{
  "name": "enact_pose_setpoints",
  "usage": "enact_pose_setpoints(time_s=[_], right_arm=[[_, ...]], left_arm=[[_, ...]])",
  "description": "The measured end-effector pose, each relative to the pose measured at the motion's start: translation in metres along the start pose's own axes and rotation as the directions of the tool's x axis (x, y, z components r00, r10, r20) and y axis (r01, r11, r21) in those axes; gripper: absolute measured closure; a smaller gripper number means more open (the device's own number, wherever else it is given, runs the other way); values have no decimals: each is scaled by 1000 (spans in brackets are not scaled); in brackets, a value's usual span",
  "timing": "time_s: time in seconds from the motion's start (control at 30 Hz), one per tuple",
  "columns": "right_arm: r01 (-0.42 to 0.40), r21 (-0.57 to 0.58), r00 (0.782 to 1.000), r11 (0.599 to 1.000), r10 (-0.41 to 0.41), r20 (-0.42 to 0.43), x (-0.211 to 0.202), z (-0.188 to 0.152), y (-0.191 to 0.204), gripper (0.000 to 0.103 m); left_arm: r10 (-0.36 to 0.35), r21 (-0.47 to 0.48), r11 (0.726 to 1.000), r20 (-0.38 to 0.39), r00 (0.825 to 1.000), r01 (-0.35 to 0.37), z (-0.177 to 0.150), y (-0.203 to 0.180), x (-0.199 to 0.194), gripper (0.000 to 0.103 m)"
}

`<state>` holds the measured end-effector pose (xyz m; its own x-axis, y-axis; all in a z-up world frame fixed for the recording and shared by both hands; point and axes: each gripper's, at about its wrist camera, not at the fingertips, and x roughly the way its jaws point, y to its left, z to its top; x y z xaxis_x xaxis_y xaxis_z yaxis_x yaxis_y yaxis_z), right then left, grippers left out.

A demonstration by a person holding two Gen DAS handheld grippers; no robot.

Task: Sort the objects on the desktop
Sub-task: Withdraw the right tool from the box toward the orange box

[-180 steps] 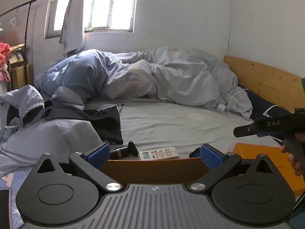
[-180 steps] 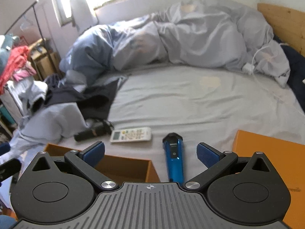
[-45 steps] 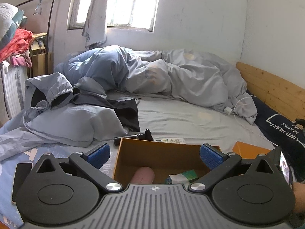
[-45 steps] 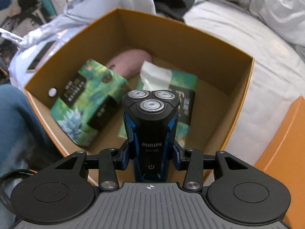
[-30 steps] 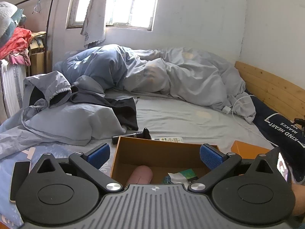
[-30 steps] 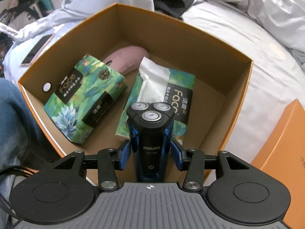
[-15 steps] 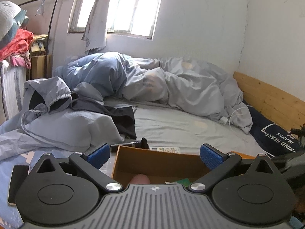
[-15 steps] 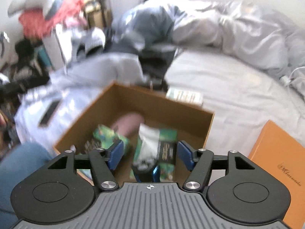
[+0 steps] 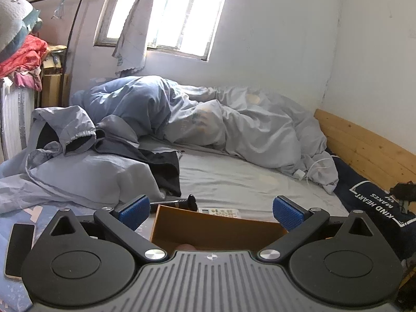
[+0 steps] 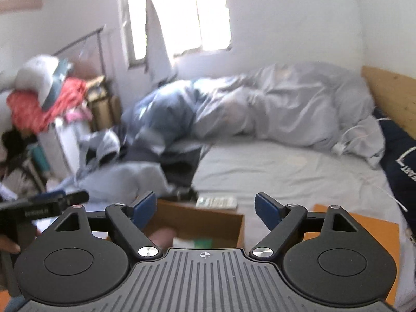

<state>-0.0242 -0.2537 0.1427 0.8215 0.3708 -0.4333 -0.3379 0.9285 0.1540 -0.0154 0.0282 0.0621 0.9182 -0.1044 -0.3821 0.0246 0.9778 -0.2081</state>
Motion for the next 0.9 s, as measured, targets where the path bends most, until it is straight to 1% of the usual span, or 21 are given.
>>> enact_pose_setpoints(time_s=[0.17,0.23,0.27,0.3,0.37,0.43,0.57,0.77,0.83,0.9], right_arm=[[37,25,999,999,-37,31,2,-19,-19,17],[50,34,998,998,-52,40,3,-27,-27,15],[57,39,997,998,-59,44,4,-31,-31,12],[64,43,997,997,-66,49,5,-35,-35,6],[74,47,995,996,-77,68,3,-41,-41,0],[82,52,993,995,-86,75,0,-44,-43,0],[89,67,995,994,-92,44,9,-53,-55,0],[128,33,992,991,-128,2,26,-63,-65,0],[124,24,992,992,-124,-4,17,-62,-46,0],[122,11,992,992,-122,-7,16,-62,-44,0]], left_arm=[[-13,16,1000,1,1000,13,-1,-1,0,0],[-19,15,1000,3,1000,19,-1,-1,0,0],[-22,14,1000,3,1000,21,-1,-1,1,0],[-23,14,1000,1,1000,23,-1,-1,1,0],[-23,18,1000,-4,1000,23,-3,-2,3,0],[-22,23,999,-11,1000,22,-4,-3,5,0],[-27,26,999,-21,999,27,-6,-6,7,0],[-31,61,998,-34,999,33,-11,-14,8,0],[-31,68,997,-39,999,33,-12,-15,9,0],[-29,71,997,-42,999,32,-13,-16,10,0]])
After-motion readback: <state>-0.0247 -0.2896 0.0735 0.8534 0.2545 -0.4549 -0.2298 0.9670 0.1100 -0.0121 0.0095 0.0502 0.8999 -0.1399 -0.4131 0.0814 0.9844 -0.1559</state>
